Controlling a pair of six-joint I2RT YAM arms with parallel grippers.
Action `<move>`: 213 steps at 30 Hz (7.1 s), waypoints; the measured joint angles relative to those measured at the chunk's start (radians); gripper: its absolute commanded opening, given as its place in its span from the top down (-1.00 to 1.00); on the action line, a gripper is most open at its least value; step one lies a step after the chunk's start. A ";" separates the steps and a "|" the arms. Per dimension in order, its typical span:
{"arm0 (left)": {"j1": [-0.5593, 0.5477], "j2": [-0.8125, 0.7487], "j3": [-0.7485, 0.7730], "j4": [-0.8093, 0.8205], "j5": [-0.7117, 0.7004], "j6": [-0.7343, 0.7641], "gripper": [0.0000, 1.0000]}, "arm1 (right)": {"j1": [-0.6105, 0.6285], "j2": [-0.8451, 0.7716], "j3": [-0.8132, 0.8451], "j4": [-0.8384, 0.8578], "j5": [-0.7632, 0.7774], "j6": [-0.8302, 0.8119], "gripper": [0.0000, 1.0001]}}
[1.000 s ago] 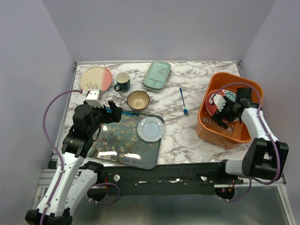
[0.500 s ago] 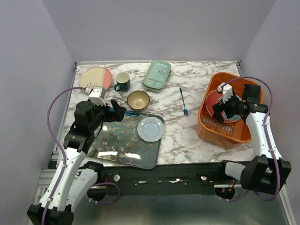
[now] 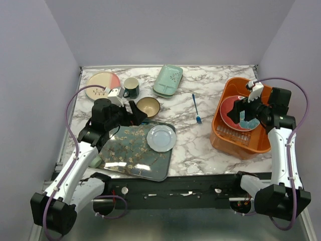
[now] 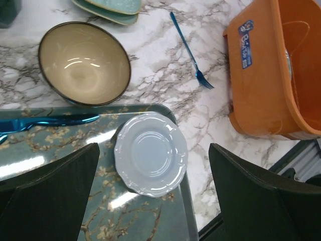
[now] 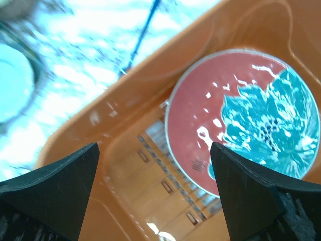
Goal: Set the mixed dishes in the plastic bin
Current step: Move the plate to the center of the board.
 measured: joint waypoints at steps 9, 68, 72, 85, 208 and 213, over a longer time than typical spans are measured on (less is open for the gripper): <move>-0.191 0.170 0.204 -0.020 -0.089 -0.001 -0.97 | 0.000 -0.030 0.085 0.026 -0.232 0.202 -0.99; -0.087 1.604 1.617 -0.333 -0.182 0.144 0.00 | 0.000 -0.078 -0.047 0.136 -0.359 0.271 -0.99; -0.081 1.606 1.617 -0.333 -0.178 0.157 -0.03 | 0.000 -0.076 -0.048 0.136 -0.359 0.271 -0.99; -0.051 1.318 1.408 -0.236 -0.073 0.145 -0.61 | 0.000 -0.071 -0.049 0.136 -0.360 0.271 -0.99; 0.160 1.119 0.863 -0.215 -0.646 0.481 1.00 | 0.000 -0.053 -0.054 0.135 -0.385 0.267 -0.99; 0.159 1.101 0.786 -0.194 -0.645 0.475 1.00 | 0.000 -0.053 -0.054 0.135 -0.385 0.267 -0.99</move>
